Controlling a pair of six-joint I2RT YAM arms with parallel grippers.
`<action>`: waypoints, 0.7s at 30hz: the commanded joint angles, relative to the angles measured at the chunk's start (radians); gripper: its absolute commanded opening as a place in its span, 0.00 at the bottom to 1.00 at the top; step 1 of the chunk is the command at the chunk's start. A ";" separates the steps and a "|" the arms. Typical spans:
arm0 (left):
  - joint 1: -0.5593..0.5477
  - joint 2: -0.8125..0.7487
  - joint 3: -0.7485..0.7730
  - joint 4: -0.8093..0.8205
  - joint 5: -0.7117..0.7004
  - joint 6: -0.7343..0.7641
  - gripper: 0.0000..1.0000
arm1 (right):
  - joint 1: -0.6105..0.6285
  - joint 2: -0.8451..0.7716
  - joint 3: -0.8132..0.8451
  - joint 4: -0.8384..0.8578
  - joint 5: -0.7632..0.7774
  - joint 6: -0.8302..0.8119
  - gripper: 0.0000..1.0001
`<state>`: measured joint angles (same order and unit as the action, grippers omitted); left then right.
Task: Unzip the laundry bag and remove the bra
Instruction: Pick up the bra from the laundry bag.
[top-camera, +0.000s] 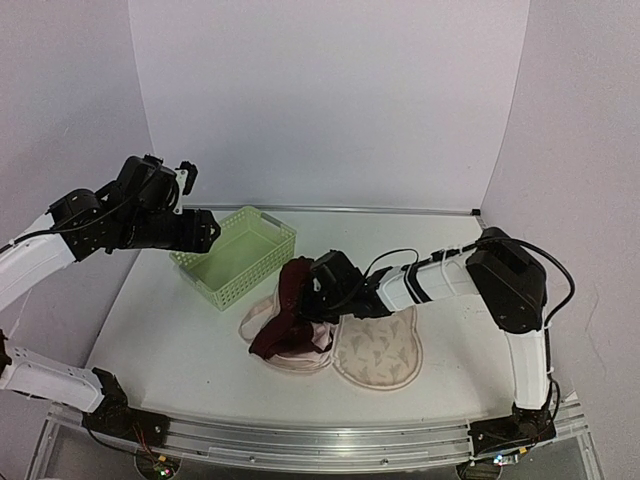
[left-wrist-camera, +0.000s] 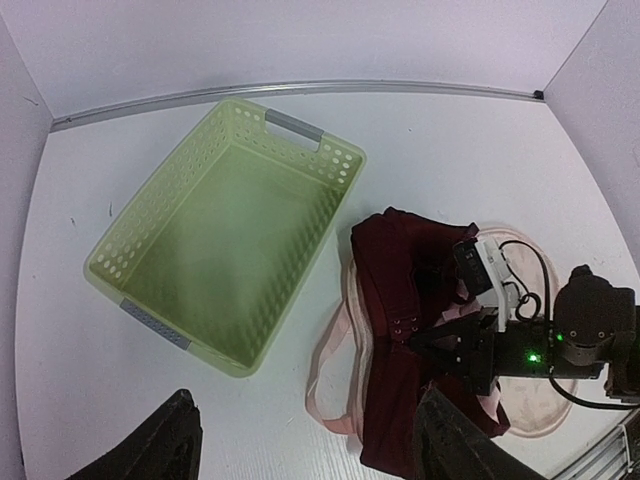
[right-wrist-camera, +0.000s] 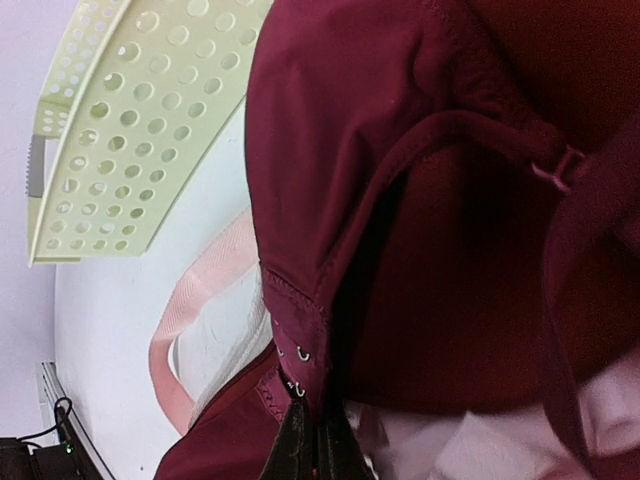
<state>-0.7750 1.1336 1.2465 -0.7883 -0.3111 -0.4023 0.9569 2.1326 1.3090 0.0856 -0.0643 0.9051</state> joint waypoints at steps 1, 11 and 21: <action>0.004 0.007 0.012 0.013 -0.011 -0.018 0.72 | -0.001 -0.157 -0.059 0.124 -0.006 -0.020 0.00; 0.003 0.036 0.017 0.030 -0.012 -0.032 0.73 | 0.000 -0.300 -0.191 0.306 -0.045 -0.041 0.00; 0.015 0.099 0.054 0.032 -0.059 -0.040 0.75 | -0.001 -0.427 -0.242 0.366 -0.060 -0.110 0.00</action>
<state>-0.7727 1.2064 1.2476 -0.7853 -0.3374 -0.4278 0.9569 1.8172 1.0714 0.3653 -0.1146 0.8478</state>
